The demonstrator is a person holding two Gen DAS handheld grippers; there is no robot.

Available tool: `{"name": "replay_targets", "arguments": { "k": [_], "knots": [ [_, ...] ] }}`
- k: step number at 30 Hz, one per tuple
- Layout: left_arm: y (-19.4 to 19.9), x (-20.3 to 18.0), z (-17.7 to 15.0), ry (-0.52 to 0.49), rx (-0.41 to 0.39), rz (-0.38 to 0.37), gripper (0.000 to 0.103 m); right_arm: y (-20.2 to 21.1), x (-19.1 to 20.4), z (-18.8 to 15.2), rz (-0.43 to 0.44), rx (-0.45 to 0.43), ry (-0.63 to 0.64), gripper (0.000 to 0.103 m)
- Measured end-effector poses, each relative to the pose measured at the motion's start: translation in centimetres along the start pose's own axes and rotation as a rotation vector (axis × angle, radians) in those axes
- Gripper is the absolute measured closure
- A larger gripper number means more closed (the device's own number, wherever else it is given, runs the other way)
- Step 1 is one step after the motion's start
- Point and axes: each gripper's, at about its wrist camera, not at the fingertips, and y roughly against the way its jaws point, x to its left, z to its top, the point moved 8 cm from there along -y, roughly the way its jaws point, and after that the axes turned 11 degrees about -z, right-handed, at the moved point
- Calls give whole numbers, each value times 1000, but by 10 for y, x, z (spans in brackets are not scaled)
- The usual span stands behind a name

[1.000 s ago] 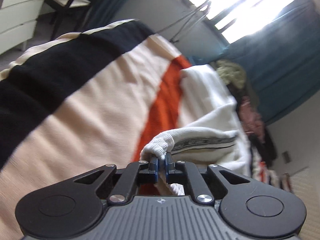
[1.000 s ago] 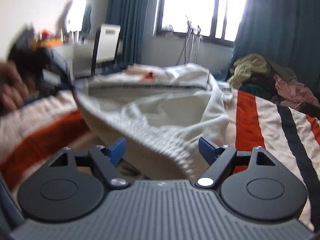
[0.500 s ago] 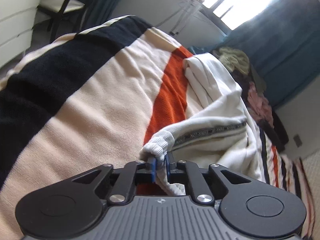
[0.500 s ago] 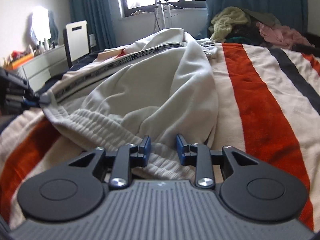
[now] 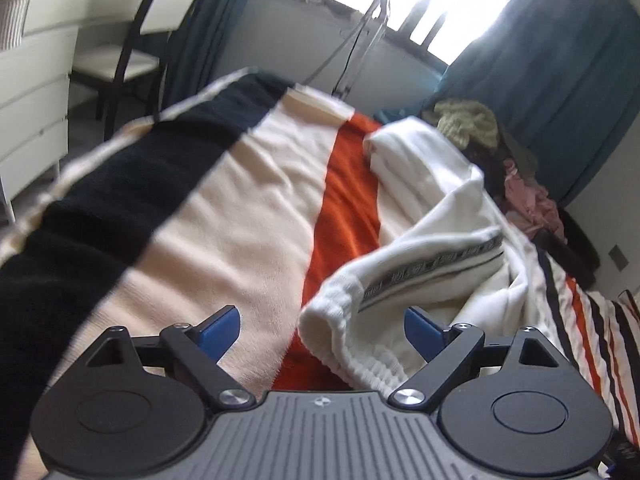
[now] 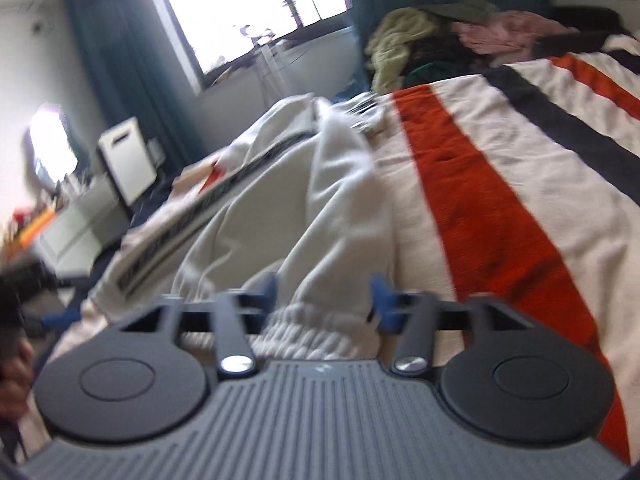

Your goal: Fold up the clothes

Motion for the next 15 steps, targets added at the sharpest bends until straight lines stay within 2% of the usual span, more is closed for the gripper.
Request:
{"name": "replay_targets", "arguments": {
  "k": [2,4,5,6,8,10,11,13,15],
  "knots": [
    [-12,-5,-4,-26,24,-18,14,-1,-7,2,9,11,-64,22],
    [-22,-10,-7,-73,30,-4,15,-7,-12,-2,40,54,-125,22],
    [-27,-11,-8,-91,40,17,20,-10,-14,-4,56,75,-155,22],
    [-32,-10,-9,-102,52,33,34,-13,-16,-6,69,94,-180,22],
    [-39,-9,-8,-109,66,41,42,-19,-17,-11,82,126,-205,22],
    [-41,-7,-5,-105,60,33,55,-25,-18,-15,92,155,-230,22],
    [-40,-6,-4,-97,53,28,63,-27,-20,-17,97,167,-243,22],
    [-38,-4,-1,-81,37,16,70,-32,-23,-21,106,185,-272,22],
    [-31,-9,4,-92,-8,-4,84,-35,-22,-22,121,197,-289,23]
  ]
}}
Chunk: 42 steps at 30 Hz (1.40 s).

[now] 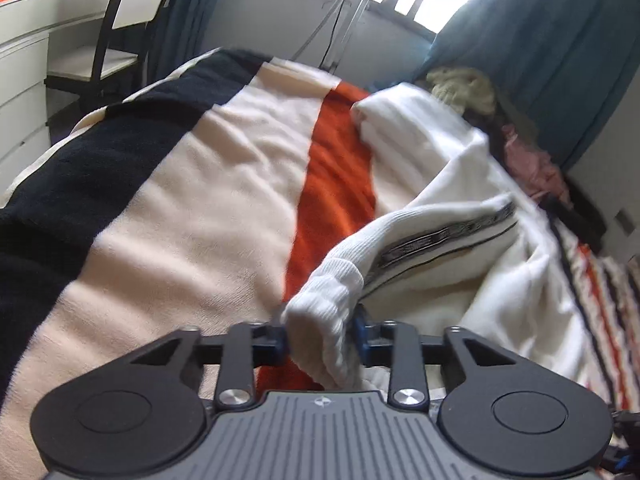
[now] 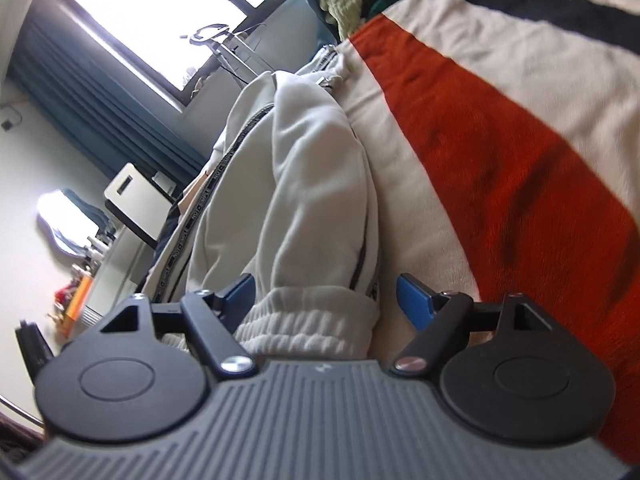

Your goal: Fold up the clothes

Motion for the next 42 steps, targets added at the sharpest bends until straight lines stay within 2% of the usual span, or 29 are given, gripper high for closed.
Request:
{"name": "replay_targets", "arguments": {
  "k": [2,6,11,15,18,20,21,22,26,28,30,33,36,38,42],
  "knots": [
    [8,-8,8,-19,-53,1,85,-4,3,-1,17,14,9,23],
    [23,-8,21,61,-136,-28,85,-8,22,-6,38,18,110,22],
    [29,-2,24,113,-153,-44,85,-21,18,2,40,3,106,23],
    [31,-5,25,105,-167,-46,85,-41,4,4,61,37,4,23],
    [31,-4,25,122,-171,-49,85,-40,-5,8,142,39,-165,23],
    [30,-2,25,117,-171,-47,85,-43,-14,11,193,58,-285,30],
    [29,-1,25,119,-170,-46,85,-44,-16,11,200,71,-310,37],
    [29,0,25,123,-168,-46,85,-46,-15,10,188,84,-289,45],
    [29,3,25,136,-172,-39,85,-45,2,1,158,115,-171,54],
    [30,5,29,155,-181,-47,85,-42,3,-2,154,117,-176,67],
    [31,7,32,177,-191,-58,86,-39,1,-4,165,134,-206,73],
    [36,7,38,184,-214,-96,86,-29,11,-7,183,130,-208,75],
    [47,14,55,209,-236,-84,86,-17,34,-15,221,112,-209,76],
    [57,24,75,225,-255,-68,86,-11,52,-31,262,112,-221,76],
    [76,57,122,199,-336,-61,86,-19,112,-74,323,179,-143,78]
  ]
}}
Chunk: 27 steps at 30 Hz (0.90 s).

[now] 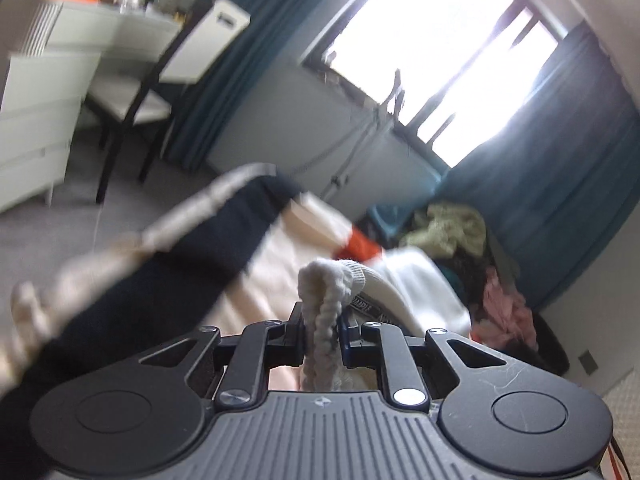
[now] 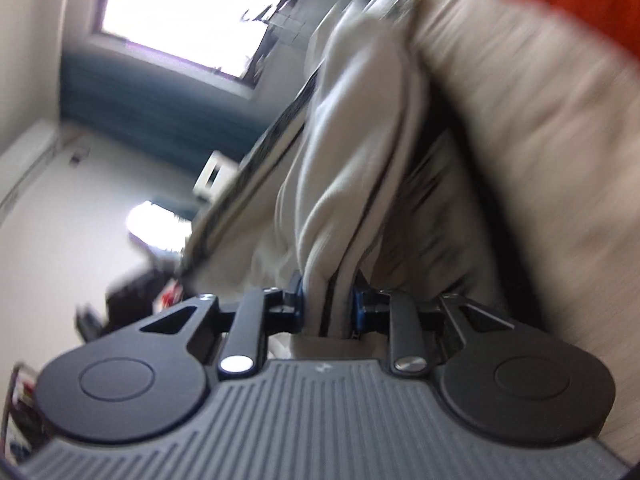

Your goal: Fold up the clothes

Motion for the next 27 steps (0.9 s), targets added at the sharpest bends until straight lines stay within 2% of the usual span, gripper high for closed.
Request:
{"name": "replay_targets", "arguments": {
  "k": [5,8,12,15,18,20,22,23,24,26,27],
  "knots": [
    [-13,55,72,-8,-19,93,86,-80,69,-44,92,119,63,80],
    [-28,87,123,-70,-34,196,86,-133,109,-69,141,197,108,81],
    [-66,133,167,-117,13,330,86,-202,151,-88,193,290,139,81],
    [-100,160,172,-136,76,389,86,-238,163,-90,182,322,151,81],
    [-127,174,166,-110,114,397,86,-248,170,-91,178,343,171,78],
    [-131,173,164,-117,108,369,85,-246,175,-90,187,357,196,76],
    [-128,172,161,-122,114,372,82,-241,179,-91,187,377,230,74],
    [-123,168,158,-111,113,371,75,-238,180,-92,179,395,240,72],
    [-116,164,157,-93,107,369,62,-234,181,-94,172,413,254,64],
    [-98,154,154,-53,83,374,51,-225,182,-97,162,452,284,48],
    [-84,144,150,-45,74,375,49,-218,183,-100,158,468,310,35]
  ]
}}
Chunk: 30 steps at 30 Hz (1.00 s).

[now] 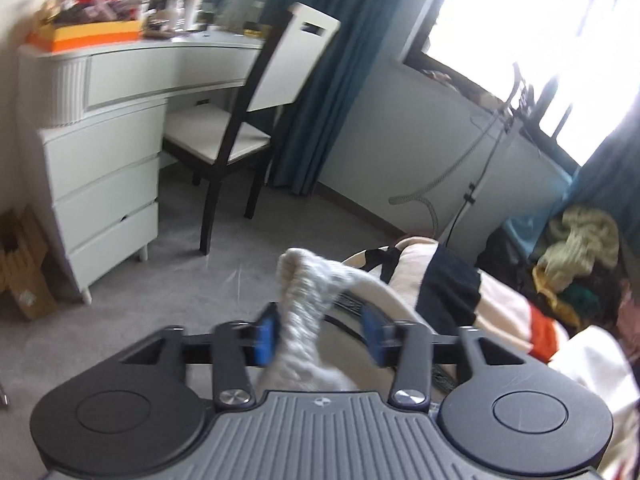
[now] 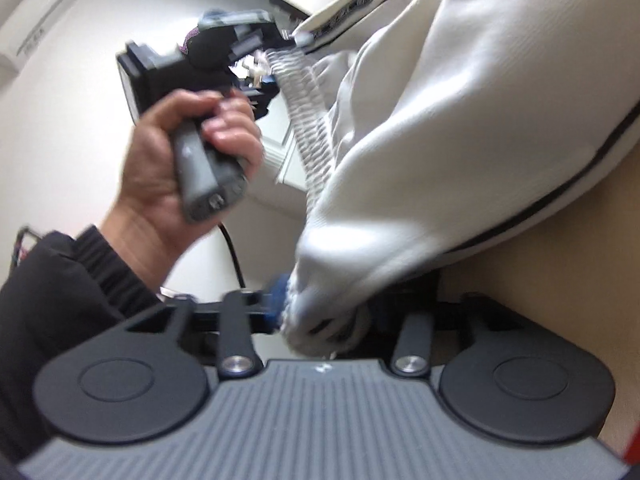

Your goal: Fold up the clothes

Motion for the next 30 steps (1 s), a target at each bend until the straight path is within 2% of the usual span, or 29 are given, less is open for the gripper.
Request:
{"name": "replay_targets", "arguments": {
  "k": [1,3,8,13,18,21,24,29,30],
  "knots": [
    [14,-5,-3,-4,-6,-3,46,6,4,-5,-10,7,29,24],
    [41,-19,-10,-37,-18,-20,36,25,11,-12,-39,-14,81,21],
    [113,-64,-39,-125,-53,-75,23,86,31,-30,-131,-105,205,19],
    [172,-118,-88,-212,-79,-142,21,167,44,-32,-296,-277,337,18],
    [224,-179,-163,-332,-125,-215,20,280,30,-25,-468,-551,435,19],
    [242,-215,-214,-379,-131,-262,20,337,8,-26,-556,-648,486,19],
    [259,-245,-266,-394,-126,-294,20,377,-8,-28,-648,-714,518,19],
    [275,-303,-341,-455,-78,-376,20,426,-41,-35,-754,-855,462,42],
    [274,-313,-352,-475,-71,-387,19,436,-48,-35,-772,-868,446,55]
  ]
}}
